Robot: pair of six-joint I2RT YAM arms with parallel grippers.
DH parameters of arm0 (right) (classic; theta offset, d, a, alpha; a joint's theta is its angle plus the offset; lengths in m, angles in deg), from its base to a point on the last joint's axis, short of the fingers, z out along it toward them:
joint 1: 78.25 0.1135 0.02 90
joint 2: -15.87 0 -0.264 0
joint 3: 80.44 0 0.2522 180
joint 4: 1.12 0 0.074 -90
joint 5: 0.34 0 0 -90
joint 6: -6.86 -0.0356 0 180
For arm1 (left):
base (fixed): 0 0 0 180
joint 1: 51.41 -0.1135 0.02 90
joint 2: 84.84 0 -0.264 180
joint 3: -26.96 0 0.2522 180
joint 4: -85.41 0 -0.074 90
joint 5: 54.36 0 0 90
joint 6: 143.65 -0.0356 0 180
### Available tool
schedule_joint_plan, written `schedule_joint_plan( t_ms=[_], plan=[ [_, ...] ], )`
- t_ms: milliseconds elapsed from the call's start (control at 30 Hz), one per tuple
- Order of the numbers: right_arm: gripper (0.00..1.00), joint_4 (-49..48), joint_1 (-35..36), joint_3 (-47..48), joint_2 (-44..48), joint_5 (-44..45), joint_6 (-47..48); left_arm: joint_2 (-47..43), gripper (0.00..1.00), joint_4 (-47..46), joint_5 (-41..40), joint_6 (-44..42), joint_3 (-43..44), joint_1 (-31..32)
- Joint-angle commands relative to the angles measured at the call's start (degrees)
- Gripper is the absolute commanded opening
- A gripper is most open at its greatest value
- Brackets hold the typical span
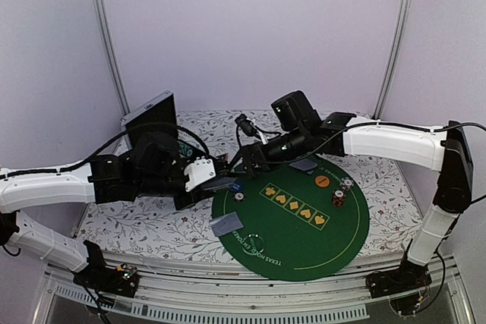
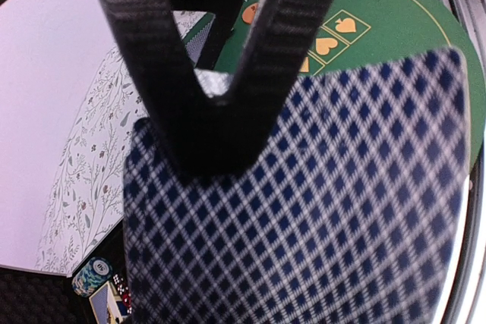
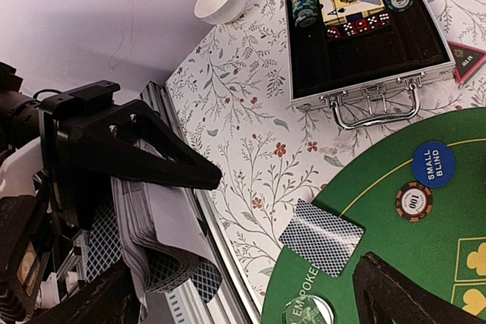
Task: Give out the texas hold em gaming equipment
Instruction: Pick up the poker card from the face-down deck piles.
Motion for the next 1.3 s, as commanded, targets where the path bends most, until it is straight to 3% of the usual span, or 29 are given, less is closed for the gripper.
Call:
schedule_joint_plan(
  t_ms=[0, 167, 400, 1100, 1267],
  plan=[
    [0.99, 2.79, -0.9, 1.69, 2.68, 2.9, 1.37, -0.59, 0.42, -1.94, 0.46, -0.21, -0.21, -0.51],
    [0.97, 2.59, -0.86, 2.67, 2.9, -1.34, 1.53, -0.55, 0.42, -1.89, 0.65, -0.3, -0.21, -0.46],
    [0.85, -0.48, -0.77, 3.75, 2.7, -6.81, 0.56, -0.41, 0.42, -1.83, 0.62, -0.26, -0.28, -0.44],
    [0.11, -1.31, -0.41, 3.87, 2.25, -8.49, -0.99, -0.41, 0.42, -1.78, 0.94, -0.25, -0.3, -0.48],
    [0.03, -0.8, -0.46, 3.81, 3.2, -7.99, -0.88, -0.5, 0.42, -1.76, 0.96, -0.29, -0.31, -0.44]
  ],
)
